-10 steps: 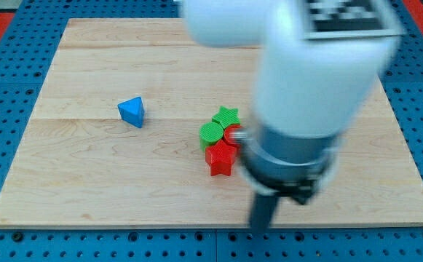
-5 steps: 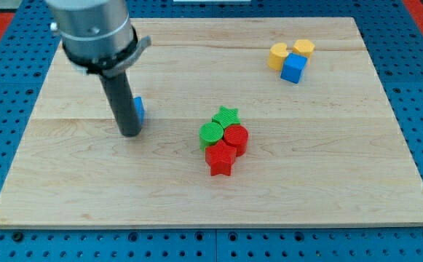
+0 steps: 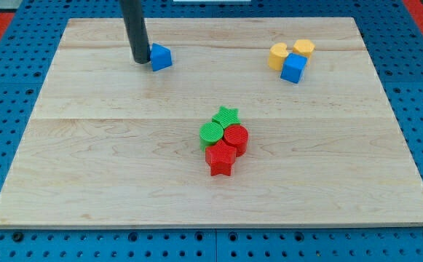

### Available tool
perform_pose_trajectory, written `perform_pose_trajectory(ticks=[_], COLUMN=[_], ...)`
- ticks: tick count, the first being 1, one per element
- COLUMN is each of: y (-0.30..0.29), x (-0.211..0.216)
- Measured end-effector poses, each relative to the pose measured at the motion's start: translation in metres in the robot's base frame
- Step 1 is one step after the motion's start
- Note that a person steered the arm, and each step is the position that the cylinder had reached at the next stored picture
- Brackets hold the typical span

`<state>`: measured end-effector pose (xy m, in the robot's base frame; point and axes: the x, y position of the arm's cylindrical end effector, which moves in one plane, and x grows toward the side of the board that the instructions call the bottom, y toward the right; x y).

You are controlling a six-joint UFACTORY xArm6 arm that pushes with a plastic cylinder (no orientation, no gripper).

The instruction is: Push the blue triangle closer to yellow heart

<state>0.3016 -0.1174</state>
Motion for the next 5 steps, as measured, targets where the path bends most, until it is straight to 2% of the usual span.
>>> perform_pose_trajectory(ticks=[5], y=[0.143], x=[-0.007])
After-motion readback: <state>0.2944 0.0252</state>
